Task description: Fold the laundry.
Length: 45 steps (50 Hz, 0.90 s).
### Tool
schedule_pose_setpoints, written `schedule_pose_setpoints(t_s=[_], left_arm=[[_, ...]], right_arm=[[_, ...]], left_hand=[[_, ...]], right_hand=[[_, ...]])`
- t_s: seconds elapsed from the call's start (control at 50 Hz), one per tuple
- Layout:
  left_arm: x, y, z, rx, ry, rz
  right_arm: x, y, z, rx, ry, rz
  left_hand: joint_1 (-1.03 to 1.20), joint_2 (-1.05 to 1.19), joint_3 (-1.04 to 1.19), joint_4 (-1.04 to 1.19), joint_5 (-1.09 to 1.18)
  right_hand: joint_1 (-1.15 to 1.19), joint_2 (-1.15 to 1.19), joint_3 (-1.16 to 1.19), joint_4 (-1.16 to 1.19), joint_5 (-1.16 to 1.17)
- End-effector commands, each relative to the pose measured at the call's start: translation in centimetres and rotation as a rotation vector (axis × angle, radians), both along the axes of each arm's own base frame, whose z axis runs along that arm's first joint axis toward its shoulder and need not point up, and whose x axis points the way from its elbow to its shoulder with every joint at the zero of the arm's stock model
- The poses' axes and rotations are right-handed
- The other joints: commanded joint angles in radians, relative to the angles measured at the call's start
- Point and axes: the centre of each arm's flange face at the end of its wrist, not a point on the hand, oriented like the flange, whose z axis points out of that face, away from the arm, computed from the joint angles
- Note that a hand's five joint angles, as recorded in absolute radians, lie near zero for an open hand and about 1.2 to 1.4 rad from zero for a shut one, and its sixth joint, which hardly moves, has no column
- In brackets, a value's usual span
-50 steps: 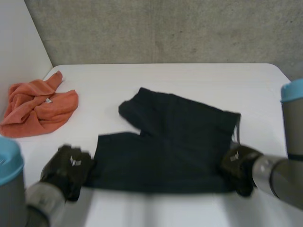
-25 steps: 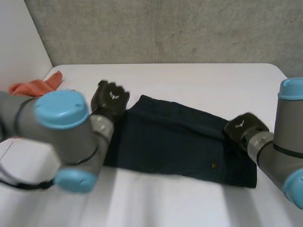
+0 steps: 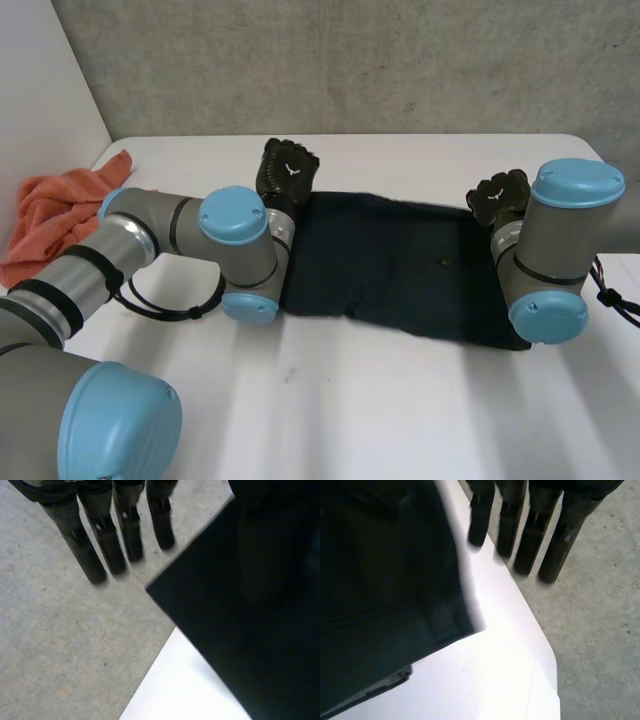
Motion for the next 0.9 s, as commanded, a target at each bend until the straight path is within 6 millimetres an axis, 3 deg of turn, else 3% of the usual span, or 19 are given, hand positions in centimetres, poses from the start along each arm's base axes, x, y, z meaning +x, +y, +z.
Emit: schedule_pose_setpoints(t_s=[0.02, 0.12, 0.22, 0.32, 0.4, 0.54, 0.7, 0.86, 0.88, 0.9], left_arm=[[-0.7, 1.0, -0.2, 0.011, 0.001, -0.028], [-0.7, 2.1, 1.3, 0.04, 0.012, -0.038], [1.0, 3.7, 4.4, 0.118, 0.071, -0.044], [3.1, 6.5, 7.6, 0.194, 0.159, -0.055], [4.9, 9.2, 8.4, 0.261, 0.182, -0.064], [8.5, 13.0, 7.3, 0.365, 0.153, -0.053], [11.4, 15.1, 5.7, 0.417, 0.126, -0.009], [12.5, 15.5, 5.1, 0.411, 0.132, 0.011], [12.5, 15.5, 5.0, 0.41, 0.134, 0.011], [12.5, 15.5, 5.0, 0.41, 0.134, 0.011]], right_arm=[[-0.3, -0.3, 1.0, -0.027, -0.036, -0.035], [-1.2, 1.2, 5.9, -0.079, -0.146, -0.053], [-2.9, 3.4, 7.1, 0.014, -0.176, -0.06], [-4.9, 5.9, 6.2, 0.2, -0.211, -0.055], [-6.4, 7.6, 5.2, 0.312, -0.303, -0.057], [-7.7, 9.4, 1.8, 0.444, -0.41, -0.02], [-7.9, 9.6, -0.2, 0.417, -0.447, 0.0], [-7.7, 8.3, -2.3, 0.401, -0.44, 0.003], [-7.7, 8.2, -2.5, 0.402, -0.44, 0.002], [-7.8, 8.1, -2.7, 0.402, -0.434, -0.002]], left_hand=[[-0.351, -0.429, -0.438, -0.451, -0.452], [-0.351, -0.429, -0.438, -0.451, -0.452], [-0.351, -0.429, -0.438, -0.451, -0.452], [-0.345, -0.423, -0.431, -0.444, -0.445], [-0.333, -0.411, -0.419, -0.433, -0.433], [-0.333, -0.411, -0.419, -0.433, -0.433], [-0.33, -0.408, -0.416, -0.43, -0.43], [-0.333, -0.411, -0.419, -0.433, -0.433], [-0.333, -0.411, -0.419, -0.433, -0.433], [-0.333, -0.411, -0.419, -0.433, -0.433]], right_hand=[[-0.302, -0.468, -0.483, -0.486, -0.493], [-0.302, -0.468, -0.483, -0.486, -0.493], [-0.302, -0.468, -0.483, -0.486, -0.493], [-0.302, -0.468, -0.483, -0.486, -0.493], [-0.302, -0.468, -0.483, -0.486, -0.493], [-0.248, -0.414, -0.429, -0.432, -0.439], [-0.004, -0.17, -0.185, -0.189, -0.195], [0.263, 0.097, 0.082, 0.079, 0.072], [0.318, 0.152, 0.137, 0.134, 0.128], [0.598, 0.432, 0.417, 0.414, 0.407]])
